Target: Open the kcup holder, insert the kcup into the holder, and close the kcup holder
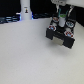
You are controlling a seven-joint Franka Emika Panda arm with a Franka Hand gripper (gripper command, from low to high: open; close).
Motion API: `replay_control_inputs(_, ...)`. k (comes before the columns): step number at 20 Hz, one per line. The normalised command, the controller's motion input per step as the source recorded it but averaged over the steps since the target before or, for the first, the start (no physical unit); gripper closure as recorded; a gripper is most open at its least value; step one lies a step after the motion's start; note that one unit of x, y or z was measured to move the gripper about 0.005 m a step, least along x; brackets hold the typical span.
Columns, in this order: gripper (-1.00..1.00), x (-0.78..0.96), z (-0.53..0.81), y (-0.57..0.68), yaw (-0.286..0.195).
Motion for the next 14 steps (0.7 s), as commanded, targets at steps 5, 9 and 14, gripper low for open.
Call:
replay_control_inputs(5,1.00,0.03,-0.31,0.06,0.026)
replay_control_inputs(9,1.00,0.09,-0.29,0.29,0.027)
replay_control_inputs(14,1.00,0.13,-0.20,0.14,0.019)
